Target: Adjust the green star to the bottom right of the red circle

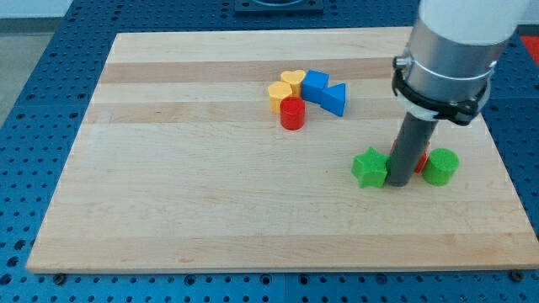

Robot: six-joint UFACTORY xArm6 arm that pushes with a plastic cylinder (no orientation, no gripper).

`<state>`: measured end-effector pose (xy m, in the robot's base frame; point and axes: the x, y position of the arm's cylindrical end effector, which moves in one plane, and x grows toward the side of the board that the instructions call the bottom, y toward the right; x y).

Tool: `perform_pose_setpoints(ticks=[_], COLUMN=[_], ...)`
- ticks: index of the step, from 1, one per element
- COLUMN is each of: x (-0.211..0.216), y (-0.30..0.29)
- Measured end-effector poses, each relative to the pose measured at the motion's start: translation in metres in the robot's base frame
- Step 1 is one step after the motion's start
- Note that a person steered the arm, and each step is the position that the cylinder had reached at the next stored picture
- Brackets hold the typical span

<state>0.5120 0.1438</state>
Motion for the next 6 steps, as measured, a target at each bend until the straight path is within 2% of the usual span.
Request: perform_pose_setpoints(ticks=[2, 4, 6], x=[0.000, -0.005, -0.032], y=[-0.027, -0.030, -0.048])
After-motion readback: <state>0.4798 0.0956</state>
